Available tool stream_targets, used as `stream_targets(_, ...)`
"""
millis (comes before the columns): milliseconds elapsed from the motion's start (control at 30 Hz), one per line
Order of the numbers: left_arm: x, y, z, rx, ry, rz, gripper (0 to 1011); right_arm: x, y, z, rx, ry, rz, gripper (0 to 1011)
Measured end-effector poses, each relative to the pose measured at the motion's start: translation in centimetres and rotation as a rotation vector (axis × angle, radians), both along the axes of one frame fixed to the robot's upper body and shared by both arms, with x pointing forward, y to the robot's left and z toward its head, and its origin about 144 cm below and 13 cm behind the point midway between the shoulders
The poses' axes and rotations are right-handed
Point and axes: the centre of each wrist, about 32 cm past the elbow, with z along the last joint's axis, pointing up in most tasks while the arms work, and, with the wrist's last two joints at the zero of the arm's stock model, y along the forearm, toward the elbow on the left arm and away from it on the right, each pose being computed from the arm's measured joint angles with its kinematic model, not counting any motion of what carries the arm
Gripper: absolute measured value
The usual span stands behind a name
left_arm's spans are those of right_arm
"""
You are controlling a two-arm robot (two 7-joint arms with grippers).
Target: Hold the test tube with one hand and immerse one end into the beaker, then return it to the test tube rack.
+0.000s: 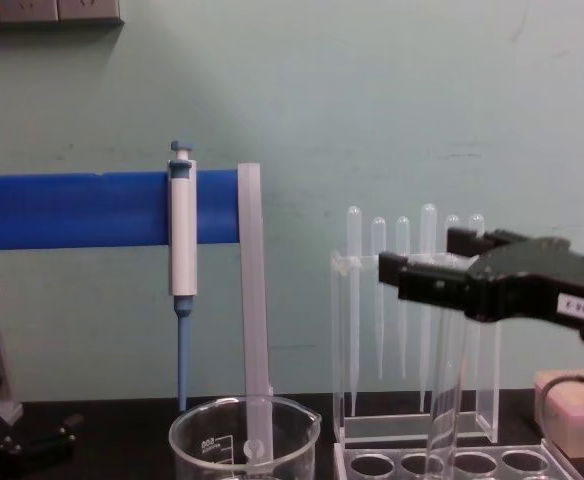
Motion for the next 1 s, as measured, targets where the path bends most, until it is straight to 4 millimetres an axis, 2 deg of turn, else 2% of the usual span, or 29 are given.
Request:
stream_targets(200, 0.0, 0.0, 0.0, 0.000, 0.000, 0.000, 1000, -0.4, -0.8, 1.0, 0.002, -0.032, -0.025, 1003)
stream_targets(567, 0.0, 0.0, 0.0, 0.000, 0.000, 0.000, 1000, -2.9, -3.7, 1.5, 0.007, -0.090, -0.176, 1002)
stream_targets(800, 0.0, 0.0, 0.0, 0.000, 0.000, 0.000, 1000, -4.6, -5.7, 0.5, 0.000, -0.094, -0.334, 1002)
stream_targets(1000, 0.0, 0.0, 0.0, 0.000, 0.000, 0.000, 1000, -4.5, -5.9, -1.0, -0.053, -0.035, -0.368, 1002)
